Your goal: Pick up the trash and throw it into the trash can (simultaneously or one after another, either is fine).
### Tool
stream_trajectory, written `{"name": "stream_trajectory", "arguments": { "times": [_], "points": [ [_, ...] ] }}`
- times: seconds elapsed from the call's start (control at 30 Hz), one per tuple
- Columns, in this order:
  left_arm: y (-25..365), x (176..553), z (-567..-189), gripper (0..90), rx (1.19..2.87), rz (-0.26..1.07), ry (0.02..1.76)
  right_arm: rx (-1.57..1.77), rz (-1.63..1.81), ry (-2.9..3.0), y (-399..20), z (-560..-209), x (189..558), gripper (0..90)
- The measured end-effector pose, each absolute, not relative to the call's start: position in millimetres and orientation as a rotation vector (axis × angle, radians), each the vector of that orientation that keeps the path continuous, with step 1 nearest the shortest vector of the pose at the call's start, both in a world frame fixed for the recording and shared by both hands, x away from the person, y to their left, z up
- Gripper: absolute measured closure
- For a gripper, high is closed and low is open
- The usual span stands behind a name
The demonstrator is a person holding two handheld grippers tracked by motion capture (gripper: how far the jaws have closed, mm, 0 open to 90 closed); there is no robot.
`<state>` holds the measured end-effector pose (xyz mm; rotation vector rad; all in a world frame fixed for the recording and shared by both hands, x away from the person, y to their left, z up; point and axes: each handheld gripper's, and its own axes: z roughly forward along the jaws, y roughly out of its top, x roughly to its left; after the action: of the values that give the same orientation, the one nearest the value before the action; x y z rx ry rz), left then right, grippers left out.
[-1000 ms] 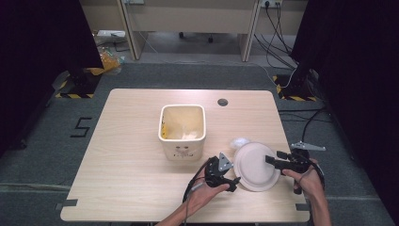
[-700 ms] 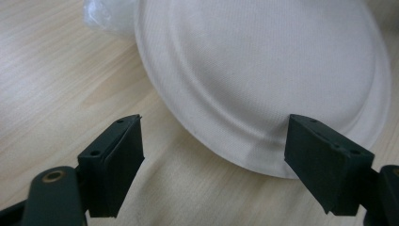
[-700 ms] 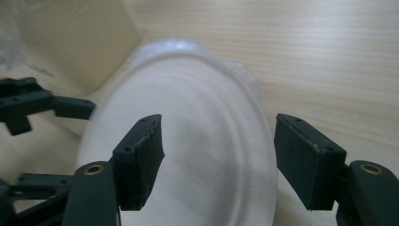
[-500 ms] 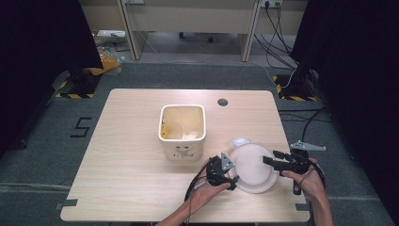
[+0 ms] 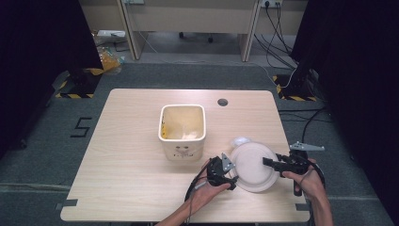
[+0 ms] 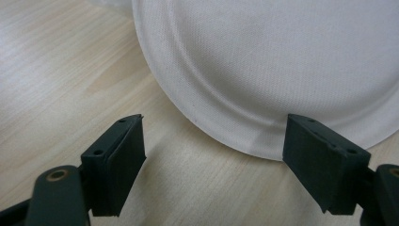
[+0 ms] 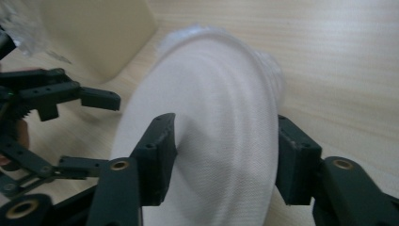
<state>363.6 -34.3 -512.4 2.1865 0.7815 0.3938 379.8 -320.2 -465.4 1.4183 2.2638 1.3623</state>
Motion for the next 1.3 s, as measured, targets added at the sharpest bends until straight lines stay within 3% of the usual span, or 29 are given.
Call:
{"name": "stream_trajectory", "arguments": {
  "times": [0.17, 0.43, 0.87, 1.3],
  "points": [
    [-29.8, 361.6, -513.1, 20.7, 2.186, 0.388, 0.787, 1.333, 1.461, 2.250, -311.6, -443.6, 368.6, 60.8],
    [-4.9, 350.0, -509.2, 20.4, 2.186, 0.363, 0.783, 1.298, 1.555, 2.245, -302.0, -433.1, 363.5, 68.0],
    [103.7, 318.5, -509.0, 20.2, 2.153, 0.371, 0.910, 1.209, 1.814, 2.265, -282.2, -418.1, 360.0, 82.5],
    [188.1, 313.3, -506.4, 19.9, 2.065, 0.494, 1.108, 1.095, 1.930, 2.220, -273.6, -379.9, 363.3, 82.7]
  ]
}}
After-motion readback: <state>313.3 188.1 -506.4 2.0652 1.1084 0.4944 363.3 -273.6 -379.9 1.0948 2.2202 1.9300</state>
